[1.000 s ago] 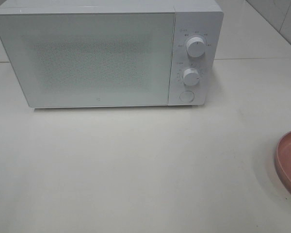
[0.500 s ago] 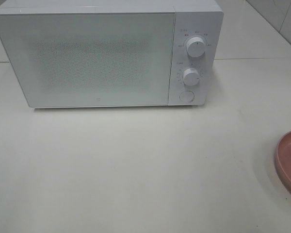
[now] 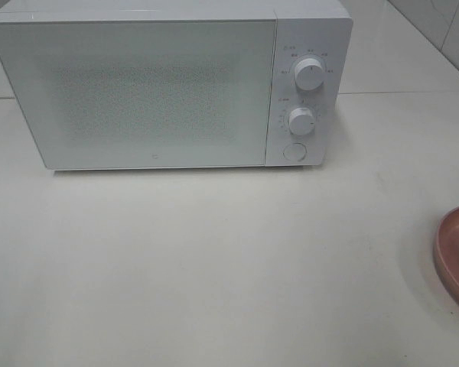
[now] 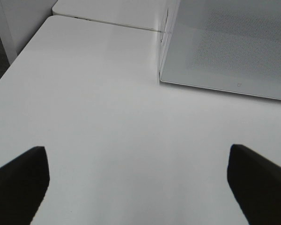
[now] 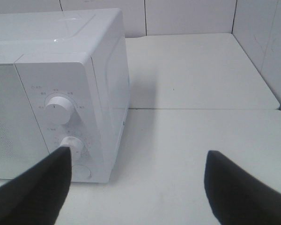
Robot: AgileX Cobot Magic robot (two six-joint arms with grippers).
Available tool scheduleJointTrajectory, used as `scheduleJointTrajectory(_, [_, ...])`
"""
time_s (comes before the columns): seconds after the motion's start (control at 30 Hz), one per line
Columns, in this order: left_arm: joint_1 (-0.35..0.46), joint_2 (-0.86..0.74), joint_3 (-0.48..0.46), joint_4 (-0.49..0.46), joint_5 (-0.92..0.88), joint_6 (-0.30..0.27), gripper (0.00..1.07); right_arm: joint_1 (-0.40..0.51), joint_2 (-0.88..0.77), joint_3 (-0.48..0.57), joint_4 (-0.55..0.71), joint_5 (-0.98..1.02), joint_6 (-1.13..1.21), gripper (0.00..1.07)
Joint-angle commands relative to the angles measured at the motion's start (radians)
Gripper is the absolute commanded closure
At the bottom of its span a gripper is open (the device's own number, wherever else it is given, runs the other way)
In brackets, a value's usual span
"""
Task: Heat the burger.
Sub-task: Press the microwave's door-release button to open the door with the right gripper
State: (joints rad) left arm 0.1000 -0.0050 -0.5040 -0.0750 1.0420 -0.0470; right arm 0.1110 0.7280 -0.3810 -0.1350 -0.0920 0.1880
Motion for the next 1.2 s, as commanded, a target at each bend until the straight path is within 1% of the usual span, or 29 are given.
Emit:
scheduleJointTrajectory(0.03, [0.003, -0.021, 0.002, -0.003, -0.010, 0.000, 0.09, -0.007, 0.052, 0.033, -0.016, -0.155, 0.002, 0.34])
scheduleJointTrajectory(0.07, [0.003, -0.021, 0.002, -0.003, -0.010, 0.000, 0.09, -0.007, 0.052, 0.033, -0.016, -0.155, 0.002, 0.34])
scheduleJointTrajectory(0.1, [0.003, -0.021, 0.002, -0.003, -0.010, 0.000, 0.09, -0.007, 0.083, 0.048, -0.011, -0.246, 0.002, 0.34])
scheduleJointTrajectory(0.13, [0.003, -0.021, 0.002, -0.003, -0.010, 0.000, 0.09, -0.007, 0.083, 0.048, -0.011, -0.246, 0.002, 0.34])
scheduleJointTrajectory(0.2, [0.003, -0.021, 0.002, -0.003, -0.010, 0.000, 0.09, -0.007, 0.137, 0.052, -0.011, -0.325, 0.002, 0.34])
scheduleJointTrajectory(0.33, [0.003, -0.021, 0.002, -0.003, -0.010, 0.000, 0.09, -0.007, 0.190, 0.052, -0.012, -0.386, 0.002, 0.34])
scheduleJointTrajectory(0.4, [0.003, -0.021, 0.002, -0.003, -0.010, 0.000, 0.09, -0.007, 0.265, 0.052, -0.015, -0.449, -0.001, 0.34])
scheduleJointTrajectory(0.57, [0.003, -0.021, 0.002, -0.003, -0.010, 0.000, 0.09, -0.007, 0.329, 0.052, -0.010, -0.491, -0.015, 0.34])
scheduleJointTrajectory(0.63, [0.003, -0.021, 0.002, -0.003, -0.010, 0.000, 0.09, -0.005, 0.394, 0.061, 0.021, -0.538, -0.048, 0.34])
scheduleJointTrajectory(0.67, [0.003, -0.021, 0.002, -0.003, -0.010, 0.000, 0.09, -0.005, 0.429, 0.078, 0.069, -0.600, -0.084, 0.34])
scheduleJointTrajectory(0.77, [0.003, -0.021, 0.002, -0.003, -0.010, 0.000, 0.09, -0.005, 0.446, 0.091, 0.097, -0.639, -0.105, 0.34])
scheduleJointTrajectory(0.8, [0.003, -0.021, 0.002, -0.003, -0.010, 0.000, 0.09, -0.005, 0.473, 0.116, 0.143, -0.718, -0.137, 0.34])
scheduleJointTrajectory(0.87, [0.003, -0.021, 0.002, -0.003, -0.010, 0.000, 0.09, -0.005, 0.485, 0.127, 0.161, -0.752, -0.144, 0.34])
scheduleJointTrajectory(0.93, [0.003, -0.021, 0.002, -0.003, -0.010, 0.000, 0.09, -0.005, 0.510, 0.164, 0.227, -0.838, -0.144, 0.34])
scheduleJointTrajectory(1.13, [0.003, -0.021, 0.002, -0.003, -0.010, 0.000, 0.09, 0.011, 0.510, 0.173, 0.253, -0.846, -0.144, 0.34])
scheduleJointTrajectory(1.2, [0.003, -0.021, 0.002, -0.003, -0.010, 0.000, 0.09, 0.071, 0.510, 0.173, 0.313, -0.846, -0.200, 0.34])
